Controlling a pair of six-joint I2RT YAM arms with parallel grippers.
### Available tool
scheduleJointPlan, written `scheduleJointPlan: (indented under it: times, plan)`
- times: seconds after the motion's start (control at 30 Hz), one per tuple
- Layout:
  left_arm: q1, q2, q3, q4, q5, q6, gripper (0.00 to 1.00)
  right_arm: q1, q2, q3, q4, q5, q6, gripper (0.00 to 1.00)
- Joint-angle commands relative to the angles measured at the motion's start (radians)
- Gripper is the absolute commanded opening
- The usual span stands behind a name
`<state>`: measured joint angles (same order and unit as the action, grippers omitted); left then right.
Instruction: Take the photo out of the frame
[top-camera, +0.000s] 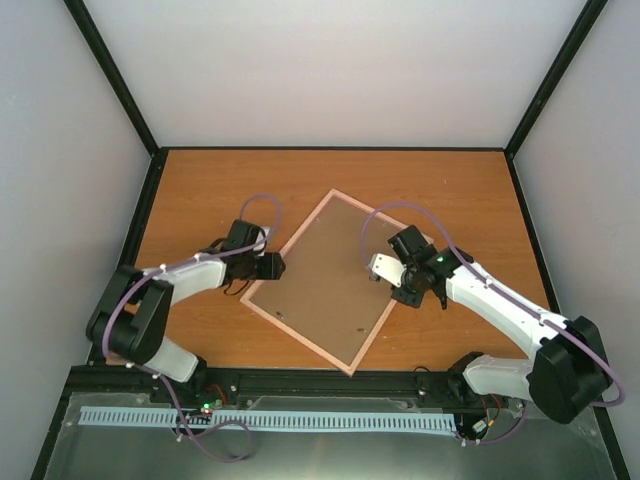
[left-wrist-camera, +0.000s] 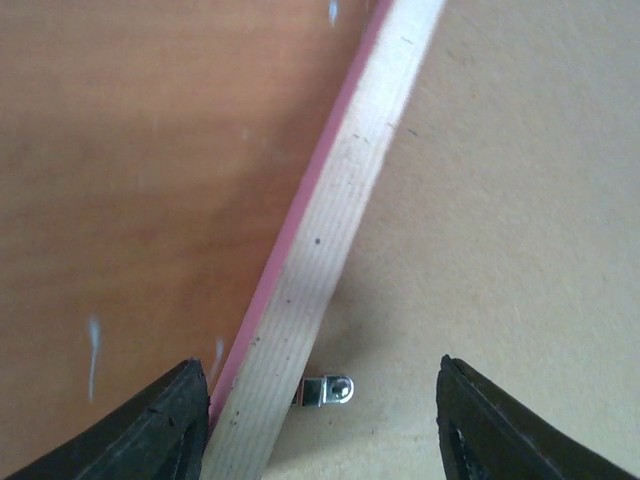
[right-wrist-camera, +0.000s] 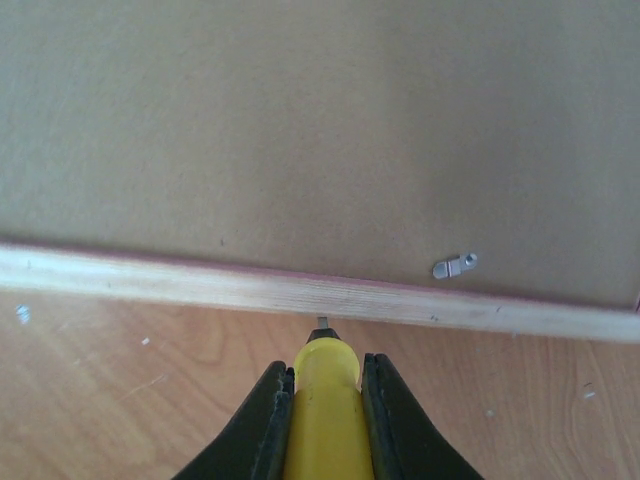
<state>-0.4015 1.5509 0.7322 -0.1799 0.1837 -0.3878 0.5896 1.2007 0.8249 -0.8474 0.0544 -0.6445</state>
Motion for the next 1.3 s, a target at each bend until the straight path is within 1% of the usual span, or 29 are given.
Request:
scheduleJointPlan:
  times: [0.0, 0.13, 0.2, 0.33, 0.43, 0.53, 0.63, 0.77, 0.93, 1.03, 1.1, 1.27]
  plan:
    - [-0.017, -0.137, -0.124, -0.005, 0.103, -0.098, 0.62, -0.020, 0.060, 0.037, 0.147, -0.001, 0.037, 0.03]
    - [-0.017, -0.252, -0.220, 0.011, 0.115, -0.160, 0.60, -0.035, 0.100, 0.053, 0.155, 0.004, 0.038, 0.03]
    - [-0.018, -0.297, -0.264, 0.048, 0.126, -0.187, 0.59, -0.042, 0.115, 0.056, 0.161, 0.012, 0.039, 0.03]
    - [-0.022, -0.351, -0.333, 0.086, 0.192, -0.225, 0.58, -0.050, 0.120, 0.062, 0.162, 0.009, 0.038, 0.03]
    - [-0.057, -0.392, -0.366, 0.087, 0.208, -0.277, 0.56, -0.053, 0.119, 0.062, 0.165, 0.009, 0.038, 0.03]
    - [-0.124, -0.453, -0.395, 0.075, 0.187, -0.355, 0.55, -0.055, 0.135, 0.069, 0.165, 0.008, 0.039, 0.03]
    - [-0.161, -0.511, -0.425, 0.056, 0.171, -0.409, 0.55, -0.065, 0.157, 0.077, 0.167, 0.014, 0.032, 0.03]
    - [-0.165, -0.554, -0.448, 0.042, 0.146, -0.412, 0.55, -0.082, 0.168, 0.096, 0.152, 0.038, 0.023, 0.03]
    - [-0.165, -0.568, -0.416, -0.031, 0.056, -0.411, 0.56, -0.087, 0.119, 0.154, 0.105, 0.100, 0.011, 0.03]
    - [-0.165, -0.587, -0.409, -0.061, 0.015, -0.432, 0.51, -0.088, 0.080, 0.200, 0.099, 0.104, 0.021, 0.03]
    - [-0.165, -0.593, -0.405, -0.073, 0.011, -0.443, 0.49, -0.088, 0.073, 0.237, 0.097, 0.035, 0.046, 0.03]
    - [-0.165, -0.605, -0.411, -0.112, 0.053, -0.453, 0.46, -0.067, 0.145, 0.368, 0.043, -0.330, 0.093, 0.03]
